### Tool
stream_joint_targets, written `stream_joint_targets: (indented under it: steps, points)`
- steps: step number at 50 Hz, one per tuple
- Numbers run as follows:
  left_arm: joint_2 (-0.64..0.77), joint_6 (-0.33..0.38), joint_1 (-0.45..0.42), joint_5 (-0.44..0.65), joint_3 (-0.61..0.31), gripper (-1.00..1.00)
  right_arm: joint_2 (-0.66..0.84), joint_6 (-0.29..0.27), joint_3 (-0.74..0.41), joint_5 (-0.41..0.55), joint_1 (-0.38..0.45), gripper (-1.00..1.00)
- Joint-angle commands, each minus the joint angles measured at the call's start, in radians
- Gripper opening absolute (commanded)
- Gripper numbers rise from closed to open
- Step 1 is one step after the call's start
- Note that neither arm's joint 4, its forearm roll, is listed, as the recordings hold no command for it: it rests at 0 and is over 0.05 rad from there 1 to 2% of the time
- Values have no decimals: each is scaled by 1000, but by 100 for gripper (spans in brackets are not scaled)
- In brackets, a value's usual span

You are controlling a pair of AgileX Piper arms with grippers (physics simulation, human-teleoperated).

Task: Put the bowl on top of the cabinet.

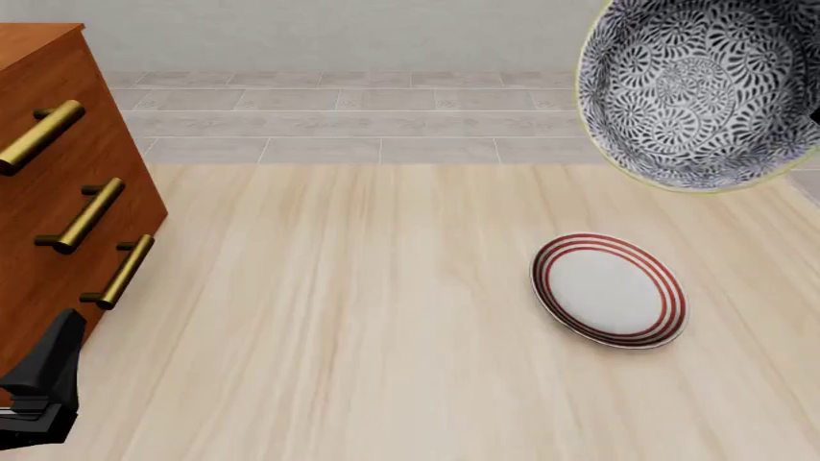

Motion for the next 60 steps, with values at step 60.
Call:
stream_joint_targets:
  steps: [60]
  points:
    - [131, -93, -256, 161, -236, 100, 12, 58, 124, -229, 267, -100]
